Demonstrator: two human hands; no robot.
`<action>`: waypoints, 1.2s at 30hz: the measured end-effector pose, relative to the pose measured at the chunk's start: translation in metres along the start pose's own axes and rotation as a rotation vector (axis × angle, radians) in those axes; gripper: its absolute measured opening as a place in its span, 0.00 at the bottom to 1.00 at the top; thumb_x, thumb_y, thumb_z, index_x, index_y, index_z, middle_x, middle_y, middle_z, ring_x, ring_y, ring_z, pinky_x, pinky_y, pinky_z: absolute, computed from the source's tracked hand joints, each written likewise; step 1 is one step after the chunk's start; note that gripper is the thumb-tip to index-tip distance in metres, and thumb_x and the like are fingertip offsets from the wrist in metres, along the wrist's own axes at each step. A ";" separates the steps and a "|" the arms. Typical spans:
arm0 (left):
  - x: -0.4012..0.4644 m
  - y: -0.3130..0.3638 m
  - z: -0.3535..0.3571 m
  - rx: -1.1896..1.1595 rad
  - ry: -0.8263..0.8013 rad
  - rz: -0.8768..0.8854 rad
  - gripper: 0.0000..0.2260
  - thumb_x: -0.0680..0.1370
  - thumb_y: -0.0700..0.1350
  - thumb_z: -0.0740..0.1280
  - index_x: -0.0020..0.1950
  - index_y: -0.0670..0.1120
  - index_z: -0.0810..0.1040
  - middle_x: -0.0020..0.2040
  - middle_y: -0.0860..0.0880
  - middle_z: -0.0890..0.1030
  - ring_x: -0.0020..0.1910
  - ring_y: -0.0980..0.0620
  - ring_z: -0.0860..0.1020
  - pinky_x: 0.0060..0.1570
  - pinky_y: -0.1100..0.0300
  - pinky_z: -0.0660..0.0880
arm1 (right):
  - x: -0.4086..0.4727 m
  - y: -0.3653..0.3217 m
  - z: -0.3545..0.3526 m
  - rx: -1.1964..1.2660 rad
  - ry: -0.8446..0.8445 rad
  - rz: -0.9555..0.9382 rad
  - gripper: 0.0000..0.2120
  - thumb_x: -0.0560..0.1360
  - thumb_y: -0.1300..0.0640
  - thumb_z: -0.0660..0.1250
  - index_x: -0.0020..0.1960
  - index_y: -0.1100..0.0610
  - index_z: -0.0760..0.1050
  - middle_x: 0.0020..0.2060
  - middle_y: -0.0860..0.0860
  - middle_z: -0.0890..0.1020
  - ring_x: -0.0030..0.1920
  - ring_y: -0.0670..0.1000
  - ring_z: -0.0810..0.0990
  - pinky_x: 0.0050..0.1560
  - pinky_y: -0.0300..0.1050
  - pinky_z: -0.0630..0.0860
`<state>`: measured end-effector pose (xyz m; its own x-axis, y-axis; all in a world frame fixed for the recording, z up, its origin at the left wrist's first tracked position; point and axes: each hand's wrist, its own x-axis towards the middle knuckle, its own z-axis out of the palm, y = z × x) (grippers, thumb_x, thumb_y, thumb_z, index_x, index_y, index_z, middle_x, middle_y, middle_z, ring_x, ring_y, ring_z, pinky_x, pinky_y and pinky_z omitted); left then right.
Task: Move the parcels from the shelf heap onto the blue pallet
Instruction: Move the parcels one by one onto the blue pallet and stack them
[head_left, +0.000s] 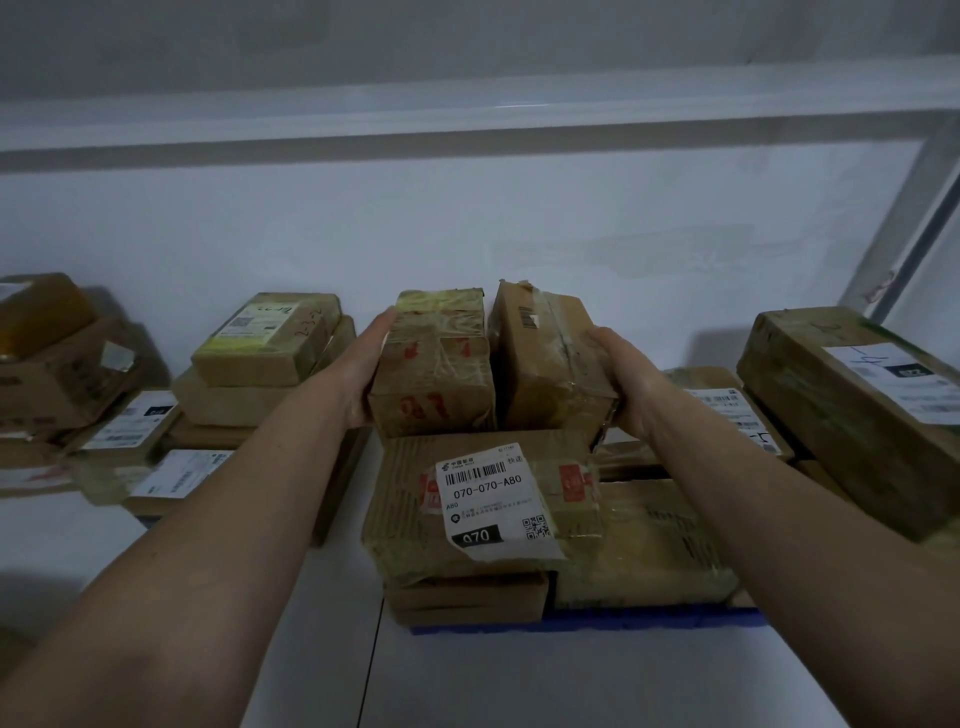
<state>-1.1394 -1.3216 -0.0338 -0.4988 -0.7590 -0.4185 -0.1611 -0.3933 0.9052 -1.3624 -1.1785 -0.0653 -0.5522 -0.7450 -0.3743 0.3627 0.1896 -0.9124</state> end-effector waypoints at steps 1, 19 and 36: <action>-0.001 0.002 0.001 0.007 0.016 0.008 0.23 0.77 0.67 0.59 0.50 0.49 0.81 0.47 0.43 0.85 0.50 0.44 0.82 0.51 0.50 0.77 | -0.001 -0.001 0.000 -0.032 0.010 -0.003 0.17 0.77 0.43 0.62 0.52 0.56 0.78 0.48 0.56 0.83 0.48 0.57 0.82 0.55 0.55 0.77; -0.016 0.011 0.022 0.368 0.192 0.193 0.18 0.75 0.50 0.71 0.59 0.46 0.69 0.45 0.48 0.76 0.49 0.45 0.79 0.57 0.49 0.77 | -0.010 -0.007 0.007 -0.303 0.083 -0.191 0.21 0.74 0.47 0.68 0.61 0.59 0.73 0.51 0.56 0.81 0.47 0.55 0.82 0.40 0.46 0.80; -0.006 0.007 0.016 0.388 0.194 0.167 0.25 0.74 0.55 0.71 0.64 0.39 0.74 0.54 0.44 0.80 0.43 0.48 0.80 0.41 0.57 0.78 | -0.013 -0.003 0.009 -0.244 0.098 -0.122 0.20 0.75 0.48 0.66 0.61 0.60 0.73 0.47 0.56 0.82 0.43 0.54 0.81 0.42 0.47 0.80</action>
<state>-1.1515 -1.3118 -0.0240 -0.3821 -0.8930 -0.2376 -0.4172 -0.0628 0.9067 -1.3491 -1.1749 -0.0565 -0.6549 -0.7086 -0.2628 0.1047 0.2593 -0.9601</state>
